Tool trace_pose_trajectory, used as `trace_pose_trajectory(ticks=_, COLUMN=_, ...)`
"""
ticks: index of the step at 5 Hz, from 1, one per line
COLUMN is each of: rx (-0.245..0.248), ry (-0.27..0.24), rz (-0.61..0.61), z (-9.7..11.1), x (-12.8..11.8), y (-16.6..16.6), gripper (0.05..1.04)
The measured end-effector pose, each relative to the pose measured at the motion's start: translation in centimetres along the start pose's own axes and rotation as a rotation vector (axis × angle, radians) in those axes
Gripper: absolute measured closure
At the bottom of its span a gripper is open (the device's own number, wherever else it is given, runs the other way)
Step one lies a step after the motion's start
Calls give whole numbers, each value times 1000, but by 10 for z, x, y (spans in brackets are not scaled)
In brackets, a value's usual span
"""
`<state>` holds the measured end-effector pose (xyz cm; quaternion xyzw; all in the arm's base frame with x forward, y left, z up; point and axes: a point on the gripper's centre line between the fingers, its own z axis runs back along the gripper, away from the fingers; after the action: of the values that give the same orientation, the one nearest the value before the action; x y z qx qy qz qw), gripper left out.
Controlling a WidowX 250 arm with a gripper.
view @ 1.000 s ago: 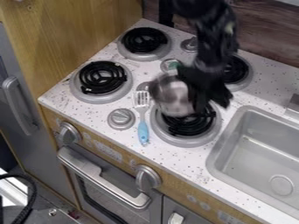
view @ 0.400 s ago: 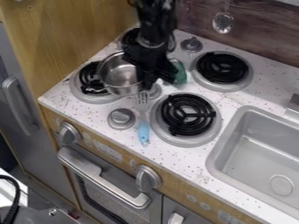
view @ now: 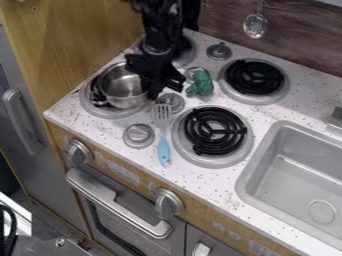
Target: Place the silver pot on the bottom left burner
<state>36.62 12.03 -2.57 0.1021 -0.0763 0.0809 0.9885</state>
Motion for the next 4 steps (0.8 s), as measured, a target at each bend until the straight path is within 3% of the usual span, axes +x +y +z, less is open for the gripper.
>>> trace_pose_trajectory(ticks=1, rx=-21, ry=24, rz=-4, z=-20, x=13, y=7, gripper=1014)
trace_pose_trajectory(ticks=2, rx=-28, ry=31, rz=23, z=-23, x=22, y=16, gripper=1014)
trace_pose_trajectory(ticks=4, rx=-30, ry=26, rz=66, z=-24, x=9, y=17, gripper=1001)
